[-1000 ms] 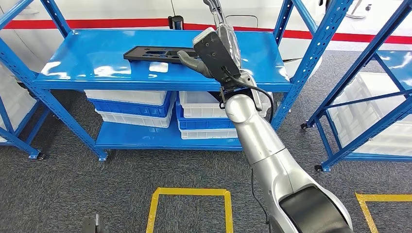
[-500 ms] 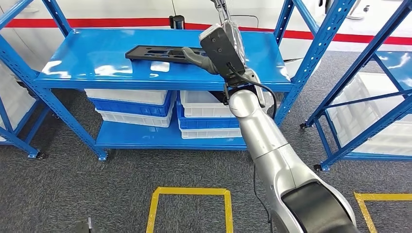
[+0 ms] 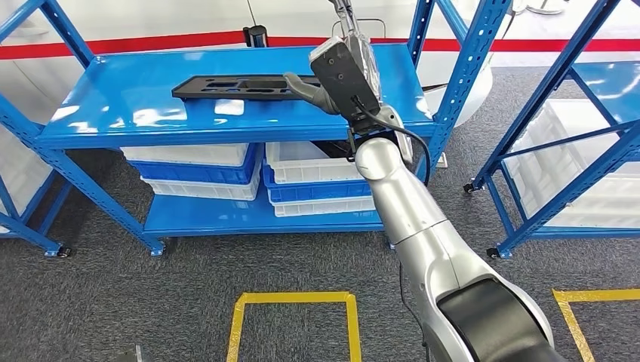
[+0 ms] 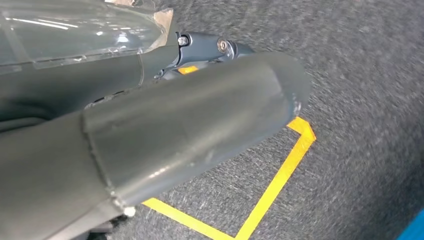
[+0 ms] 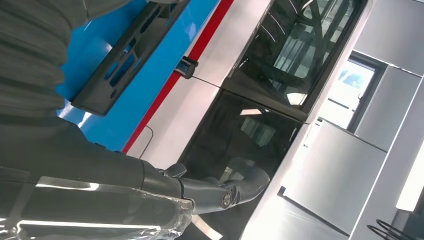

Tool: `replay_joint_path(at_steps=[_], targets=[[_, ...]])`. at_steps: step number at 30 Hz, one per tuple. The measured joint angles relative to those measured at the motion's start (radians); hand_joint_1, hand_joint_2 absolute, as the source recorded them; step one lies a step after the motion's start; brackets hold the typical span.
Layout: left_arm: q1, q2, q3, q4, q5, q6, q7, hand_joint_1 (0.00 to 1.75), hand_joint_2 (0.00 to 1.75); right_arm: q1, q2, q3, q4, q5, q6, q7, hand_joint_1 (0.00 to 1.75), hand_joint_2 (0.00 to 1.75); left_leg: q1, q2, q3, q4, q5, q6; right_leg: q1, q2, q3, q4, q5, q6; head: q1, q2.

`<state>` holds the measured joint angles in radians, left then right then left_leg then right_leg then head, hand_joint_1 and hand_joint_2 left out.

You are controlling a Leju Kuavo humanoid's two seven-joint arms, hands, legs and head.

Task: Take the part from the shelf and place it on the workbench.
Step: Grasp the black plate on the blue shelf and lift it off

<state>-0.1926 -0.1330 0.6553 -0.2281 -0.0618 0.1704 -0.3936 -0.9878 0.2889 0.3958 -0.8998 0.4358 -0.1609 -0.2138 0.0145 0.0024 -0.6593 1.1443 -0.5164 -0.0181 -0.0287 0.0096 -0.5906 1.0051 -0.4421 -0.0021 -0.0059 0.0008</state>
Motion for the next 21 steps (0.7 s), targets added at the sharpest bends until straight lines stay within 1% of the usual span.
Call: replay_joint_path(at_steps=[1,2,3,4,5,6,7,8,9,11,12,13,14,15,16,17,18,19,20,21], targets=[[0.001,0.000,0.001,0.000,0.001,0.000,-0.002,0.00,0.00,0.000,0.000,0.000,0.002,-0.001,0.000,0.000,0.00,1.75,0.002,-0.001,-0.038,0.069,-0.026,-0.004,0.001,0.000,0.002,0.000,-0.002,-0.004,-0.001,0.000],[0.002,0.000,0.002,0.000,0.002,0.000,-0.004,0.00,0.00,0.002,0.000,0.000,0.004,-0.001,0.000,0.000,0.00,1.75,0.004,-0.001,-0.072,0.123,-0.041,-0.008,0.001,0.002,0.003,0.000,-0.004,-0.006,-0.001,0.000],[0.003,0.000,0.003,0.000,0.003,0.000,-0.006,0.00,0.00,0.003,0.000,0.000,0.006,-0.002,0.000,0.000,0.00,1.75,0.006,-0.001,-0.094,0.148,-0.037,-0.011,0.001,0.003,0.005,0.001,-0.006,-0.007,-0.001,0.000],[0.004,0.000,0.003,0.000,0.005,0.000,-0.008,0.00,0.00,0.003,0.000,0.000,0.008,-0.002,0.000,0.001,0.00,1.75,0.008,0.000,-0.095,0.132,-0.013,-0.012,0.001,0.006,0.009,0.001,-0.009,-0.006,-0.001,0.000],[0.004,0.000,0.003,0.000,0.006,0.000,-0.009,0.00,0.00,0.003,0.001,0.000,0.008,-0.002,0.000,0.001,0.00,1.75,0.010,0.000,-0.075,0.079,0.026,-0.012,-0.001,0.008,0.014,0.001,-0.013,-0.004,-0.001,0.000],[0.004,0.000,0.004,0.000,0.007,0.000,-0.010,0.00,0.00,0.003,0.001,0.000,0.009,-0.002,0.000,0.001,0.00,1.75,0.013,0.000,-0.044,0.005,0.067,-0.012,-0.001,0.010,0.019,0.001,-0.018,0.001,-0.002,0.000],[0.004,0.000,0.004,0.000,0.007,0.000,-0.011,0.00,0.00,0.002,0.001,0.000,0.009,-0.002,0.000,0.001,0.00,1.75,0.012,-0.001,-0.013,-0.061,0.095,-0.010,0.002,0.011,0.023,0.001,-0.023,0.006,-0.002,0.000],[0.003,0.000,0.004,0.001,0.008,0.000,-0.011,0.00,0.00,0.001,0.001,0.000,0.009,-0.003,0.000,0.001,0.00,1.75,0.011,-0.002,0.009,-0.106,0.108,-0.007,0.004,0.012,0.025,0.000,-0.026,0.012,-0.003,0.000],[0.003,0.000,0.004,0.001,0.008,0.000,-0.011,0.00,0.00,0.001,0.001,0.000,0.009,-0.003,0.000,0.001,0.00,1.75,0.009,-0.004,0.020,-0.129,0.109,-0.002,0.008,0.013,0.027,-0.002,-0.028,0.018,-0.004,0.000],[0.003,-0.001,0.004,0.001,0.008,0.000,-0.011,0.00,0.00,0.000,0.000,0.000,0.009,-0.003,-0.001,0.001,0.00,1.75,0.005,-0.005,0.026,-0.136,0.102,0.015,0.013,0.013,0.030,0.000,-0.026,0.031,-0.002,0.000],[0.003,-0.002,0.004,0.001,0.009,0.000,-0.011,0.00,0.00,0.000,0.000,0.000,0.009,-0.003,-0.002,0.001,0.00,1.75,0.004,-0.005,0.032,-0.139,0.101,0.024,0.013,0.012,0.030,0.008,-0.028,0.035,-0.002,0.000],[0.003,-0.003,0.005,0.001,0.009,-0.001,-0.011,0.00,0.00,-0.001,0.000,0.000,0.009,-0.004,-0.002,0.001,0.00,1.75,0.004,-0.004,0.039,-0.142,0.099,0.033,0.014,0.009,0.021,0.029,-0.037,0.036,0.000,0.000],[0.003,-0.003,0.006,0.001,0.009,-0.001,-0.012,0.00,0.00,-0.002,0.000,0.000,0.009,-0.004,-0.003,0.001,0.00,1.75,0.004,-0.004,0.047,-0.144,0.097,0.041,0.014,0.006,0.000,0.069,-0.053,0.033,0.001,0.000],[0.003,-0.003,0.007,0.001,0.010,-0.001,-0.012,0.00,0.00,-0.002,0.000,0.000,0.010,-0.004,-0.004,0.001,0.00,1.75,0.003,-0.004,0.051,-0.145,0.095,0.047,0.013,0.004,-0.034,0.129,-0.076,0.027,0.001,0.000],[0.003,-0.003,0.009,0.001,0.011,-0.001,-0.013,0.00,0.00,-0.002,-0.001,0.000,0.010,-0.004,-0.004,0.001,0.00,1.75,0.002,-0.004,0.055,-0.145,0.091,0.051,0.013,0.003,-0.076,0.199,-0.098,0.023,0.002,0.000],[0.003,-0.003,0.012,0.001,0.013,-0.002,-0.014,0.00,0.00,-0.001,-0.002,0.000,0.012,-0.004,-0.004,0.001,0.00,1.75,0.001,-0.005,0.058,-0.145,0.087,0.054,0.014,0.002,-0.117,0.261,-0.115,0.022,0.002,0.000],[0.004,-0.004,0.015,0.001,0.015,-0.002,-0.014,0.00,0.00,0.001,-0.004,0.000,0.013,-0.004,-0.005,0.001,0.00,1.75,-0.001,-0.005,0.062,-0.145,0.083,0.055,0.015,0.002,-0.147,0.296,-0.120,0.024,0.002,0.000],[0.005,-0.005,0.017,0.001,0.017,-0.002,-0.015,0.00,0.00,0.003,-0.006,0.000,0.014,-0.005,-0.005,0.001,0.00,1.75,-0.003,-0.006,0.068,-0.145,0.078,0.055,0.017,0.002,-0.157,0.292,-0.108,0.030,0.002,0.000],[0.005,-0.007,0.018,0.001,0.019,-0.003,-0.016,0.00,0.00,0.003,-0.006,0.000,0.015,-0.005,-0.005,0.001,0.00,1.75,-0.006,-0.007,0.076,-0.145,0.073,0.054,0.019,0.002,-0.147,0.246,-0.080,0.036,0.003,0.000],[0.005,-0.009,0.019,0.002,0.021,-0.003,-0.018,0.00,0.00,0.003,-0.007,0.000,0.015,-0.005,-0.005,0.001,0.00,1.75,-0.008,-0.008,0.083,-0.145,0.067,0.053,0.021,0.000,-0.122,0.174,-0.041,0.041,0.003,0.000]])
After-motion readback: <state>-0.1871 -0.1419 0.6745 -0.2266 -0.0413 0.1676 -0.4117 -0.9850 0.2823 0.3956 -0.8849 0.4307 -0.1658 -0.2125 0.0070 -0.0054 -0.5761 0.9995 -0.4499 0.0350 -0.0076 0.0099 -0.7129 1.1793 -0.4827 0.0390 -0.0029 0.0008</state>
